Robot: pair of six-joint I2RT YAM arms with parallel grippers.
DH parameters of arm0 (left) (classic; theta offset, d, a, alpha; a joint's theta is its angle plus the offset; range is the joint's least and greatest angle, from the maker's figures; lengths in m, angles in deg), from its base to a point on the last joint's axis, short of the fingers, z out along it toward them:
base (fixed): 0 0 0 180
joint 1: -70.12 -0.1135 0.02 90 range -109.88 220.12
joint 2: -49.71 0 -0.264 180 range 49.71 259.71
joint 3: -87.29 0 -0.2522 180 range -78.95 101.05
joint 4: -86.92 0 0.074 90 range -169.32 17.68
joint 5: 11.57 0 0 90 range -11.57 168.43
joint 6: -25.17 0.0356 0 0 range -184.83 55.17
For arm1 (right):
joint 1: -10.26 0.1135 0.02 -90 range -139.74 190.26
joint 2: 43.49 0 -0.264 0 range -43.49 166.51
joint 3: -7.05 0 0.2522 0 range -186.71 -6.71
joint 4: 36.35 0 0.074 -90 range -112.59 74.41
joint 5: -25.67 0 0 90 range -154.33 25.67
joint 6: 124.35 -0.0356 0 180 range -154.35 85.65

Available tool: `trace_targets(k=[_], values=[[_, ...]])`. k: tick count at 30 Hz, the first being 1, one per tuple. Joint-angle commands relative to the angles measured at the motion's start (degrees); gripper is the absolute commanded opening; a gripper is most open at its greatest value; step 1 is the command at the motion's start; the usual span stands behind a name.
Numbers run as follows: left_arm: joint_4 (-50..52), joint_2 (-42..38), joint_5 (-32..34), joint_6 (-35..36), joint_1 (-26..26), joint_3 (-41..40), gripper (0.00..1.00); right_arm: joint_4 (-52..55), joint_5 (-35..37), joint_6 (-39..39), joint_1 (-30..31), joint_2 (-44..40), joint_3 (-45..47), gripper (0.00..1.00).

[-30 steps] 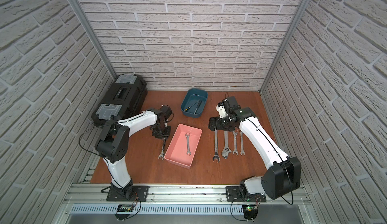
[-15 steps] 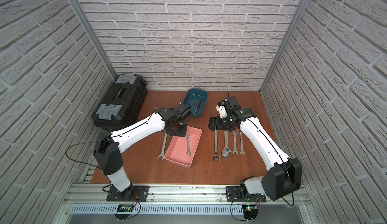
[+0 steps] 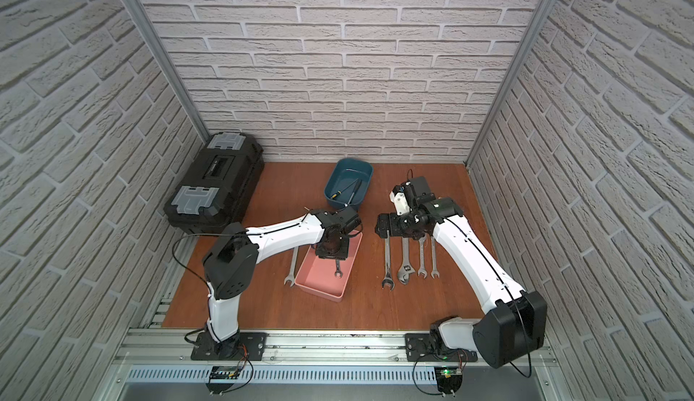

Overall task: Take out the wrench from the storage box
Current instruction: Pick up the wrench from the storage box.

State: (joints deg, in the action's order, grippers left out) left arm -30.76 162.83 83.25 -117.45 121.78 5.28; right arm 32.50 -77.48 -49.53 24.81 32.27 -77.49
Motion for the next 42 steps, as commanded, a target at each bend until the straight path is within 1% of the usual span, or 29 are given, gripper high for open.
trace_targets(k=[1,11,15,21,24,28,36,42], values=[[-2.4,1.3,0.9,-1.2,0.1,-2.2,0.43,-0.9,-0.2,0.7,-0.5,-2.0,0.9,0.97],[-4.1,3.8,1.7,-1.2,0.6,-3.4,0.41,-0.8,-0.4,1.0,-0.7,-1.7,0.6,0.97],[-3.7,2.3,3.6,-0.8,2.0,-2.9,0.39,-0.7,-0.2,1.2,-0.7,-2.0,0.6,0.97],[-0.9,-1.6,5.7,-1.7,2.7,-2.8,0.39,-0.6,-0.4,1.3,-0.9,-2.2,0.6,0.97],[-1.4,-3.0,5.3,-2.8,3.3,-4.9,0.39,-0.7,-0.5,1.3,-0.9,-2.3,0.8,0.97],[-4.5,-2.9,3.4,-3.8,3.8,-7.7,0.39,-0.8,-1.1,1.3,-0.9,-2.2,0.8,0.97],[-7.2,-1.0,2.6,-3.5,3.8,-8.2,0.39,0.0,-1.3,2.0,-0.9,-1.7,0.0,0.96],[-7.6,-1.3,4.5,-4.2,3.8,-7.6,0.4,0.3,-1.4,1.9,-0.9,-2.1,0.4,0.96]])
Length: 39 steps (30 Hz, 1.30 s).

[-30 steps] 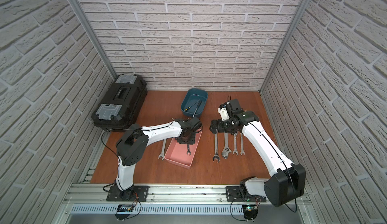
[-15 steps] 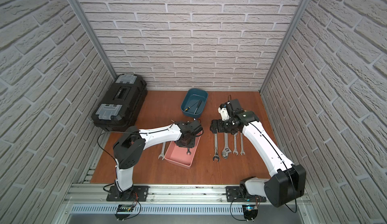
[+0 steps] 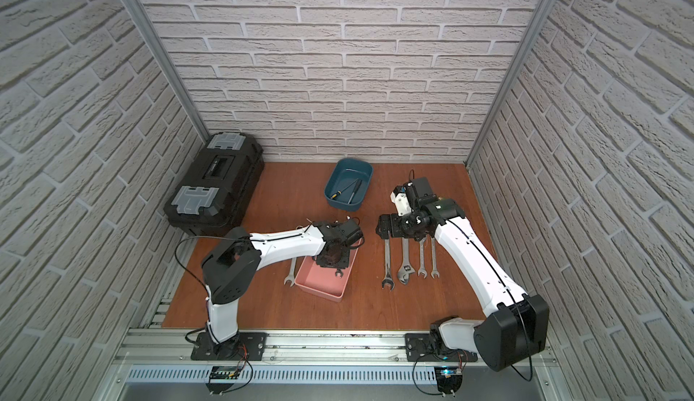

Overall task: Take out the wrench from the storage box
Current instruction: Pick up the wrench from the storage box.

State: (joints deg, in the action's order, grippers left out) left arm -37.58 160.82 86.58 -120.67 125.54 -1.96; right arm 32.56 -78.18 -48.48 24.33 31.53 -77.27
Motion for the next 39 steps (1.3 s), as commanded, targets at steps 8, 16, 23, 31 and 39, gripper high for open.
trace_targets(k=[8,16,23,31,39], values=[[0.1,2.6,0.5,-0.6,0.3,-2.3,0.32,0.2,-1.1,1.1,-0.4,-1.5,0.3,0.96],[2.5,-0.9,-1.8,-1.4,1.4,-4.7,0.24,-0.1,-1.2,0.7,-0.4,-2.0,1.0,0.96],[3.2,-2.2,-5.8,-3.3,3.4,-6.5,0.19,-0.3,-1.2,0.6,-0.4,-2.0,1.2,0.96],[3.3,-4.8,-7.4,-4.4,3.8,-9.6,0.13,-0.4,-1.2,0.4,-0.4,-2.0,1.5,0.96],[4.9,-6.1,-6.1,-3.0,2.5,-7.4,0.18,-1.1,-1.5,0.1,-0.4,-1.5,1.2,0.96]])
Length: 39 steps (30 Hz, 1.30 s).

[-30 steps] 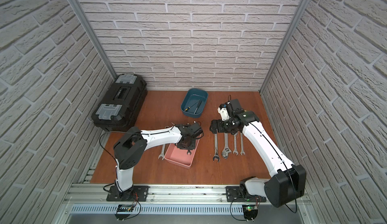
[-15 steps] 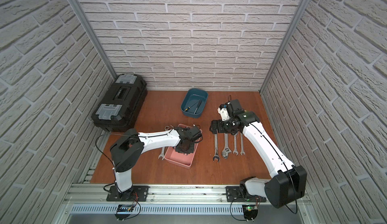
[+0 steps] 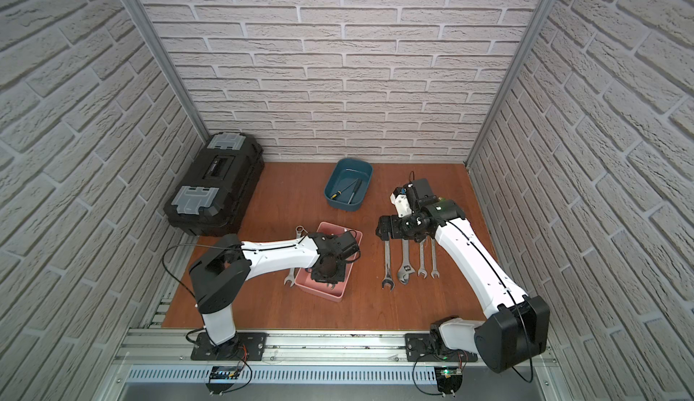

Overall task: Take out the wrench from the storage box
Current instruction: Pick up the wrench from the storage box.

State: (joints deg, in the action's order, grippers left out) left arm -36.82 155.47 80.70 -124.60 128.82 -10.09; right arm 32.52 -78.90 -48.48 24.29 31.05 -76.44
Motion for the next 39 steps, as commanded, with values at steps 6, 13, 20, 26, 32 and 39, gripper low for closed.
trace_targets(k=[6,13,20,26,32,39], values=[[3.8,1.9,1.8,3.7,-3.8,4.8,0.27,-1.0,-0.9,0.2,-0.4,-0.6,-0.2,0.96],[1.0,4.6,0.2,4.9,-6.1,4.9,0.32,-1.1,-1.1,0.3,-0.4,-0.1,-0.6,0.96],[1.0,8.2,-1.9,6.7,-6.1,5.7,0.33,-1.0,-1.0,0.4,-0.4,0.1,-0.8,0.96],[0.7,10.1,-4.1,7.7,-5.7,3.2,0.24,-1.1,-1.1,0.4,-0.4,0.0,-0.6,0.96],[1.2,11.9,-5.6,8.9,-5.4,4.0,0.13,-1.2,-1.1,0.2,-0.4,-0.3,-0.2,0.96],[4.6,9.7,-3.1,9.5,-5.2,8.8,0.05,-1.3,-1.3,-0.2,-0.4,-0.7,-0.1,0.96]])
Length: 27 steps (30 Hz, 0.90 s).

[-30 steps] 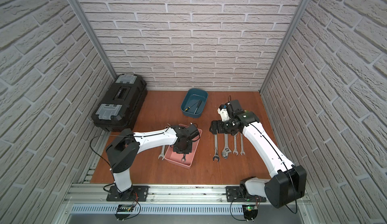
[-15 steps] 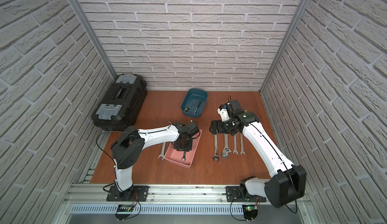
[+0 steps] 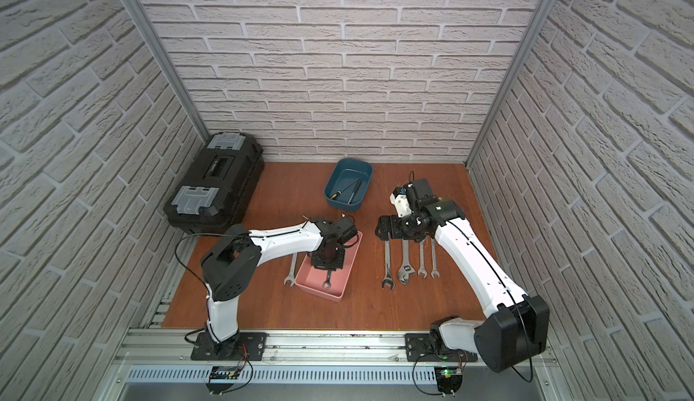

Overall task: Take out the wrench from the storage box
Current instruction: Pick up the wrench from the storage box, then place the wrench at the center of the board.

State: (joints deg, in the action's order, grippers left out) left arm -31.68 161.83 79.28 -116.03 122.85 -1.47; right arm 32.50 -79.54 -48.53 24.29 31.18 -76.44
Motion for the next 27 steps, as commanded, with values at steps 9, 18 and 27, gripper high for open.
trace_targets(k=[9,18,27], values=[[5.2,-1.1,2.1,1.7,0.7,5.9,0.05,-1.6,-1.3,-0.7,-0.4,-1.6,0.2,0.96],[12.5,-6.9,4.3,3.4,-0.5,9.1,0.04,-1.5,-1.0,-0.9,-0.4,-2.4,-0.3,0.97],[20.7,-13.5,6.2,8.5,-4.9,12.3,0.05,-2.3,-1.6,-1.4,-0.4,-1.8,-0.6,0.96]])
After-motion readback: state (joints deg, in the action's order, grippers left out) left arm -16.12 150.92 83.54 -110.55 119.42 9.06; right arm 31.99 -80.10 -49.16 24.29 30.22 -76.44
